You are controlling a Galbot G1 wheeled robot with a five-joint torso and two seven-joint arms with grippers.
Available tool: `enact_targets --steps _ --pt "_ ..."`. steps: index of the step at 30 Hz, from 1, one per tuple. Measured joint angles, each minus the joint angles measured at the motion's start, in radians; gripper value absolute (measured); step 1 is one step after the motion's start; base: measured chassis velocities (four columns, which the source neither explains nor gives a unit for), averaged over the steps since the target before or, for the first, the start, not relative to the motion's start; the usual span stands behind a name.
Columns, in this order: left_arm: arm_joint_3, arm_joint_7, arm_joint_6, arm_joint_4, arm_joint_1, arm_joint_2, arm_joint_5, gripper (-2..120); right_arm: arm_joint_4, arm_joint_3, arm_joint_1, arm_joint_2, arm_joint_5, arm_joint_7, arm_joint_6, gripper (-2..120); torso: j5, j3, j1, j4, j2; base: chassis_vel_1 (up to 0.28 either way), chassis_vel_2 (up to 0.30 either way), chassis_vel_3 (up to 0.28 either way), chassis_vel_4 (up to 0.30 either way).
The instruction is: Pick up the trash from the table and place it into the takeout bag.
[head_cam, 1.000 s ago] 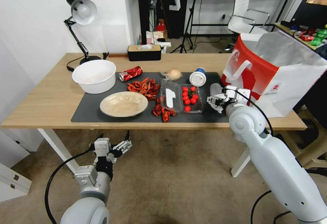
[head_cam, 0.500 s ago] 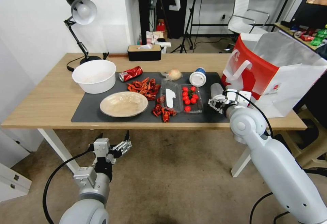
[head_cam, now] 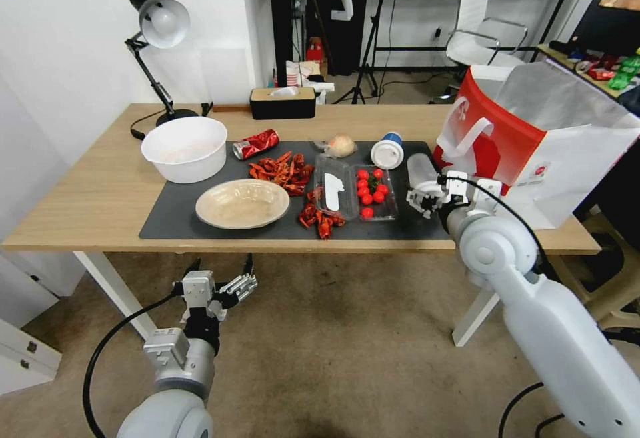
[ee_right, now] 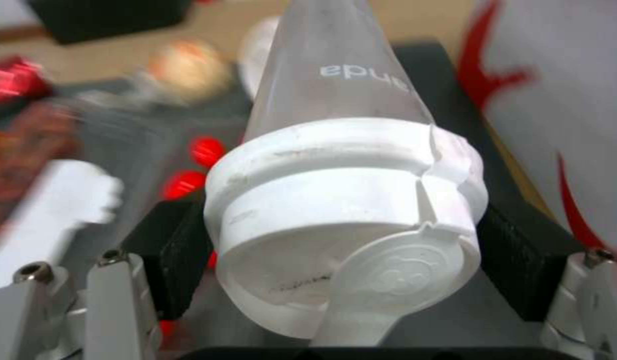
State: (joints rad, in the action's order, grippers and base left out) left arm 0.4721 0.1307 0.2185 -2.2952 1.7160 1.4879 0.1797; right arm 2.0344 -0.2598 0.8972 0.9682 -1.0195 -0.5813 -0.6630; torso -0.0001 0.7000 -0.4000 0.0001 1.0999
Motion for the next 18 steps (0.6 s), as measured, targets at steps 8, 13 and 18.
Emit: enact_targets --steps 8,13,18 --pt "0.01 0.003 -0.001 -0.003 -0.003 -0.005 0.002 100 0.099 -0.06 0.021 -0.099 0.113 0.317 0.133 78 0.0004 0.0 0.0 -0.0003 0.0 0.0 0.0 0.0 0.0" --pt "0.013 0.003 -0.001 -0.003 -0.007 -0.005 0.005 100 0.117 -0.124 -0.024 -0.157 0.121 0.359 0.209 76 0.0006 0.0 0.0 -0.0001 0.0 0.0 0.0 0.0 0.0" --pt "0.017 0.003 0.002 -0.003 -0.011 -0.008 0.009 100 0.105 -0.17 -0.087 -0.211 0.095 0.282 0.214 72 0.0002 0.0 0.0 -0.0001 0.0 0.0 0.0 0.0 0.0"
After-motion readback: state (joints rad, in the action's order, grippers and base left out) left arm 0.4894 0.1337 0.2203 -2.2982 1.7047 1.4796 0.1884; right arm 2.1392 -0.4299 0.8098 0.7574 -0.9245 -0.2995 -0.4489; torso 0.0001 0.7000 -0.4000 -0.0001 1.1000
